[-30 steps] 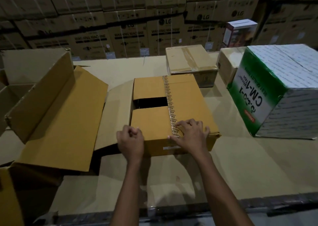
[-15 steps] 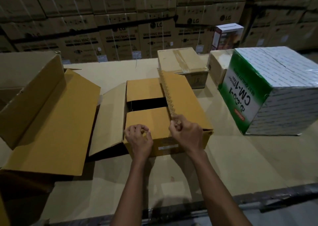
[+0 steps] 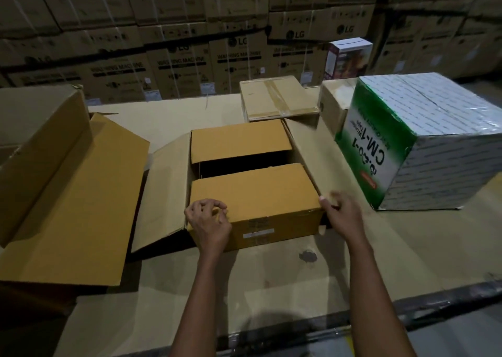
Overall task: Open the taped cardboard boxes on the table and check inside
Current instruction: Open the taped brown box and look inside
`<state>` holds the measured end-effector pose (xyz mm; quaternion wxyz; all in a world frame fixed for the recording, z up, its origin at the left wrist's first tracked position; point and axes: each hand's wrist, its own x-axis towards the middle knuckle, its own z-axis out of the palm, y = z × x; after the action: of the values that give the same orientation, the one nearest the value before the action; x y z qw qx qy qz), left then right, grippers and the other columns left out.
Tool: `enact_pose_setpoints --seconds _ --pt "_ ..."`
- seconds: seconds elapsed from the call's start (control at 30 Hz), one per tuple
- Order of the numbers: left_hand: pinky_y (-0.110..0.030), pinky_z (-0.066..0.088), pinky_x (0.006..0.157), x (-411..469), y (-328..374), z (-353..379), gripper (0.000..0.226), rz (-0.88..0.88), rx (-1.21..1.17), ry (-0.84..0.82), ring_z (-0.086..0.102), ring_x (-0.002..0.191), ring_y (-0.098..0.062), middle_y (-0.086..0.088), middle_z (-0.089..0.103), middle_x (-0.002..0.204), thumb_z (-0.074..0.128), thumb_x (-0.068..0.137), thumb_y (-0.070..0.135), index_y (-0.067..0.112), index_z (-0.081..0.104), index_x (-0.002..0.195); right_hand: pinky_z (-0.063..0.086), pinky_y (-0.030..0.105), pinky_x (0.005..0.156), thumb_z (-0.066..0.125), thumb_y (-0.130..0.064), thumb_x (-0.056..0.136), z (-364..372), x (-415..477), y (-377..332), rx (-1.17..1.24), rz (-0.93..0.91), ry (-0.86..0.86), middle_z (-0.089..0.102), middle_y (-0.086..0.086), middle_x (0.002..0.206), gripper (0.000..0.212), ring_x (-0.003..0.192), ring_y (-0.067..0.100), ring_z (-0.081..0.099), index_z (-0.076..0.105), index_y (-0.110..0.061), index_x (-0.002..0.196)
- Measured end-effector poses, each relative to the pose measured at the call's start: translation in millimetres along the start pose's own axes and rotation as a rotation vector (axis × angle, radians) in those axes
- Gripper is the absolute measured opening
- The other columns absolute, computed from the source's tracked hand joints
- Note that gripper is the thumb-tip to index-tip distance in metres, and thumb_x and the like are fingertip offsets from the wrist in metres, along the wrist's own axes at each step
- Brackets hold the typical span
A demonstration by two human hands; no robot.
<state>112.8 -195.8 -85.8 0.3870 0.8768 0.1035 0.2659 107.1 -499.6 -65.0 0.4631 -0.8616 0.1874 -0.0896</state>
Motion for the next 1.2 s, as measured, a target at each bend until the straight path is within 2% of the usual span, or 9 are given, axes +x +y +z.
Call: enact_pose_setpoints --seconds 0.27,0.4,0.5,0.7,0.83,0.9,1.0,1.1,1.2 --pt "-0.036 0.043 0.096 56 26 8 0.025 0.026 -0.015 -0.304 0.05 0.117 -0.021 0.008 0.059 0.109 0.071 0.09 0.015 0.025 0.066 0.112 0.044 0.037 0.1 0.062 -0.043 0.101 9 -10 -22 0.012 -0.204 0.059 0.059 0.005 0.138 0.04 0.128 0.023 0.052 0.06 -0.023 0.136" --pt "-0.049 0.02 0.117 98 16 27 0.046 0.039 0.264 -0.532 0.035 0.142 -0.029 -0.007 0.051 0.147 0.052 0.103 0.038 0.021 0.049 0.145 0.045 0.036 0.099 0.065 -0.037 0.1 19 -18 -37 0.062 -0.29 0.035 0.061 0.001 0.135 0.031 0.127 0.02 0.052 0.065 -0.027 0.129" --pt "-0.06 0.015 0.119 117 11 23 0.04 0.02 0.402 -0.564 0.042 0.138 -0.031 -0.008 0.057 0.142 0.044 0.106 0.039 0.02 0.056 0.139 0.048 0.038 0.099 0.067 -0.037 0.098 21 -20 -31 0.058 -0.304 -0.006 0.06 0.0 0.133 0.03 0.125 0.021 0.054 0.066 -0.029 0.127" --pt "-0.041 0.053 0.096 119 58 -51 0.04 0.016 -0.078 -0.109 0.065 0.108 -0.016 0.002 0.073 0.112 0.053 0.092 -0.004 0.026 0.075 0.107 0.045 0.029 0.093 0.063 -0.05 0.098 -1 -14 -50 0.349 -0.147 -0.024 0.051 -0.007 0.147 0.05 0.127 0.012 0.05 0.052 -0.037 0.146" --pt "-0.028 0.056 0.078 89 58 -109 0.025 -0.016 -0.466 0.139 0.067 0.097 -0.012 0.001 0.074 0.107 0.063 0.093 0.001 0.019 0.075 0.104 0.05 0.033 0.095 0.059 -0.055 0.099 -17 -10 -65 0.605 -0.145 -0.092 0.062 -0.008 0.138 0.043 0.123 0.01 0.059 0.059 -0.038 0.139" --pt "-0.029 0.055 0.074 72 46 -124 0.016 -0.115 -0.818 0.081 0.067 0.095 -0.015 -0.005 0.074 0.104 0.064 0.095 0.006 0.017 0.073 0.103 0.05 0.044 0.1 0.051 -0.055 0.102 -23 -11 -65 0.683 -0.138 -0.136 0.073 -0.008 0.114 0.031 0.111 0.015 0.065 0.072 -0.037 0.116" --pt "-0.024 0.054 0.068 39 16 -126 0.026 -0.292 -1.089 -0.146 0.068 0.085 -0.015 -0.006 0.073 0.097 0.049 0.105 0.028 0.013 0.07 0.107 0.049 0.041 0.092 0.037 -0.052 0.106 -33 -12 -55 0.804 -0.062 -0.237 0.074 -0.006 0.087 0.048 0.088 0.013 0.067 0.08 -0.031 0.098" --pt "-0.034 0.06 0.074 9 -19 -114 0.052 -0.402 -1.138 -0.363 0.07 0.076 -0.025 -0.017 0.072 0.101 0.051 0.099 0.04 -0.006 0.062 0.121 0.059 0.036 0.082 0.03 -0.063 0.099 -38 -6 -33 0.858 0.023 -0.428 0.077 0.018 0.089 0.074 0.082 0.026 0.075 0.07 -0.005 0.119" --pt "-0.038 0.06 0.086 -7 -33 -105 0.051 -0.442 -1.076 -0.414 0.071 0.092 -0.032 -0.025 0.069 0.114 0.052 0.097 0.026 -0.012 0.054 0.131 0.058 0.043 0.095 0.027 -0.052 0.107 -36 -4 -2 0.873 0.06 -0.583 0.07 0.03 0.119 0.066 0.107 0.042 0.07 0.059 -0.002 0.136"
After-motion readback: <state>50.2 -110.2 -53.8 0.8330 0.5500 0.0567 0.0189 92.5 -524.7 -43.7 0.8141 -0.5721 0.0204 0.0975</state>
